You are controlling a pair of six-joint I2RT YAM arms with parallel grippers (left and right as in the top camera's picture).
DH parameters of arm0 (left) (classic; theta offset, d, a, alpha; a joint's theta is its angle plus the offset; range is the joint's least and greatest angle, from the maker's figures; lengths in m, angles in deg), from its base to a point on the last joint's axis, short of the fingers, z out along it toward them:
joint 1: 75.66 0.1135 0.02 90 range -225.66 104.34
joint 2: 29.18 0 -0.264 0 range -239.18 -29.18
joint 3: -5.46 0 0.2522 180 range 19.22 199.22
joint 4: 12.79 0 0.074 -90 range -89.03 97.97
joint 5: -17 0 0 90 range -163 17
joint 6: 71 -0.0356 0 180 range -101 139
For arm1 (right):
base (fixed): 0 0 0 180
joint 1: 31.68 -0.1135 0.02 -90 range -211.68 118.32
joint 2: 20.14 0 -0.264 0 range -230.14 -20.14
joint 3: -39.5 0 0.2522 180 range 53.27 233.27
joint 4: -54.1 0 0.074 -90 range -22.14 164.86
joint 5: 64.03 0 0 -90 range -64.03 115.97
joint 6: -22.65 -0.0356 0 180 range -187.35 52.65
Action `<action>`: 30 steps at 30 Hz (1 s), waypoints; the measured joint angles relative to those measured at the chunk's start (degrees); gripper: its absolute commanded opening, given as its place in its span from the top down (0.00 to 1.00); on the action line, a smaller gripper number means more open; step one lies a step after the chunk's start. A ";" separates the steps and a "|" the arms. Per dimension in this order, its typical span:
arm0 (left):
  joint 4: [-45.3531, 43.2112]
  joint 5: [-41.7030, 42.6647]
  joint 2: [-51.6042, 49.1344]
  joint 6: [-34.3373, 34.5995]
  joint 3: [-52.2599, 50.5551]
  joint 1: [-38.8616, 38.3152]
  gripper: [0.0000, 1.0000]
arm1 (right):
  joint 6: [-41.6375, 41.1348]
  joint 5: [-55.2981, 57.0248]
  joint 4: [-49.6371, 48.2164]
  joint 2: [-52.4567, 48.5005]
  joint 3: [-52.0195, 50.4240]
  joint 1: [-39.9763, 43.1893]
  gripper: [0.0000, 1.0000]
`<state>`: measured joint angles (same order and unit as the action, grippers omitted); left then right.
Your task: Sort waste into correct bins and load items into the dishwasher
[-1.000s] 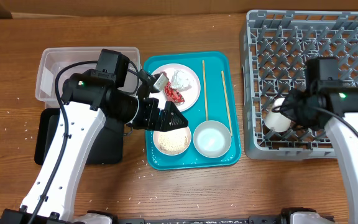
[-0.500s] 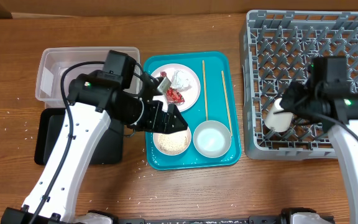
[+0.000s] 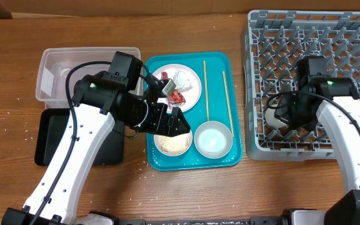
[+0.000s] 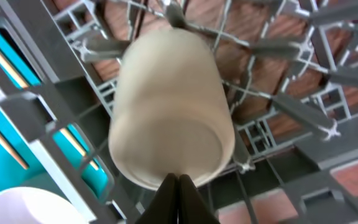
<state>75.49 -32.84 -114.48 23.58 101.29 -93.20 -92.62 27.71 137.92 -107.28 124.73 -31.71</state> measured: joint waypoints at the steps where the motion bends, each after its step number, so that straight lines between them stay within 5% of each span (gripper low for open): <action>1: -0.09 0.00 0.00 0.00 0.00 0.00 0.07 | 0.02 0.00 0.04 0.04 0.00 0.00 0.96; 6: -0.39 -0.28 0.00 0.07 0.00 -0.02 0.11 | 0.57 -0.68 -1.73 3.26 0.04 0.00 0.78; 8: -0.42 -1.62 0.00 1.22 0.00 -0.13 0.12 | 1.64 -2.75 -2.58 6.54 0.70 0.00 0.58; 10: -0.70 -4.70 0.00 3.39 0.00 -0.79 0.12 | 2.54 -6.36 -3.93 11.04 1.75 0.00 0.24; 12: -0.83 -9.31 0.00 5.97 0.00 -2.56 0.12 | 3.80 -10.36 -4.92 15.54 2.56 0.00 0.14; 21: -10.05 -34.05 -2.29 23.04 -4.57 -17.77 0.32 | 5.46 -22.08 -0.66 27.63 3.45 0.00 0.16; 26: -17.94 -36.33 -10.12 29.24 -6.54 -18.84 0.44 | 5.70 -23.37 1.22 27.39 3.45 0.00 0.19; 30: -22.16 -35.47 -14.40 31.74 -6.71 -18.69 0.43 | 5.86 -23.85 1.51 27.23 3.45 0.00 0.19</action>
<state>53.33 -68.31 -128.88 55.32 94.58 -111.89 -86.77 3.86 139.43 -80.04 128.18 -31.71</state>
